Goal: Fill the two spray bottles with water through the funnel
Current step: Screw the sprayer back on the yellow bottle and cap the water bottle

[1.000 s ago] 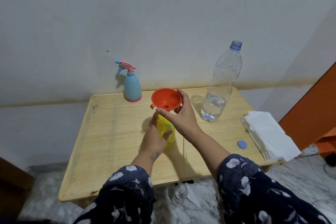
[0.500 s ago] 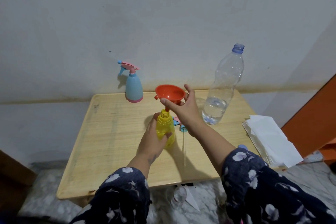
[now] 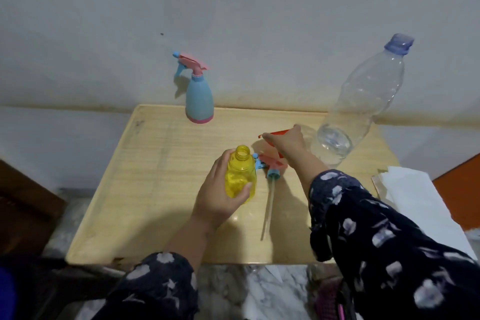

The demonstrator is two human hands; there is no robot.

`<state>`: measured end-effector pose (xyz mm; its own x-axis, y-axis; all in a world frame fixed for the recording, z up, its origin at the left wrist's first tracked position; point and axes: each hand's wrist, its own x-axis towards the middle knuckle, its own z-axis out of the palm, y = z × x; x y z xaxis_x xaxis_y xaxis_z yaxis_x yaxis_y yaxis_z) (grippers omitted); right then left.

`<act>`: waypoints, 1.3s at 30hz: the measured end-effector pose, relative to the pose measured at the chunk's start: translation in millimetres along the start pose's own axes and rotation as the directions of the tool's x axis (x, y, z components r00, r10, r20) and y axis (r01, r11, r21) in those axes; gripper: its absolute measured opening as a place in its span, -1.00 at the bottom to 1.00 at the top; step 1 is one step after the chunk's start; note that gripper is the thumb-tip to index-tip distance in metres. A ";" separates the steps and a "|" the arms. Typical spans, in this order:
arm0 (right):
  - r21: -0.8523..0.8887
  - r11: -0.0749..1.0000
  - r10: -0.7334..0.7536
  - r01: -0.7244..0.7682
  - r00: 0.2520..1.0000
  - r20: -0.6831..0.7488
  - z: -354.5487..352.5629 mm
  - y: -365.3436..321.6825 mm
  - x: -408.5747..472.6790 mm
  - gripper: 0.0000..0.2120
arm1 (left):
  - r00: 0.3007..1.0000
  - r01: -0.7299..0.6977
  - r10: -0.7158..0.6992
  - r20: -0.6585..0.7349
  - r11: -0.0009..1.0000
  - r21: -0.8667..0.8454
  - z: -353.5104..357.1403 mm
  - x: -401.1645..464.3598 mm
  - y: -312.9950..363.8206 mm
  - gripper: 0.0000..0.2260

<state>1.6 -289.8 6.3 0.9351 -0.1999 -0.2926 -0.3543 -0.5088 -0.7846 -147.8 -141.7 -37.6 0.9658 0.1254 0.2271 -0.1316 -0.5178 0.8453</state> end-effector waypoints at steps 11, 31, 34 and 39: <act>-0.098 0.995 0.007 -0.016 0.995 -0.096 13.7 17.7 31.0 0.03 | 0.994 -0.055 0.059 -0.094 0.998 0.037 15.9 4.8 -8.5 -0.32; -0.387 0.912 -0.082 0.137 0.984 0.155 6.9 34.6 -20.5 -0.64 | 0.998 0.016 -0.016 -0.064 1.000 0.003 0.8 10.7 5.0 -0.27; -0.267 0.946 -0.156 0.182 0.981 0.117 -5.5 12.5 -21.8 -0.64 | 0.998 0.056 -0.055 -0.024 0.996 0.070 -20.3 17.6 14.6 -0.29; -0.022 0.940 -0.342 0.341 0.938 -0.057 -32.2 -55.6 -41.5 -0.59 | 0.989 0.101 -0.119 0.084 0.978 0.185 -52.6 27.6 19.5 -0.25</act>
<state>-17.7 -280.1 79.7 0.9978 -0.0611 0.0249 -0.0140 -0.5644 -0.8253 -135.4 -103.8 10.6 0.9900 0.1139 0.0837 0.0105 -0.6498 0.7600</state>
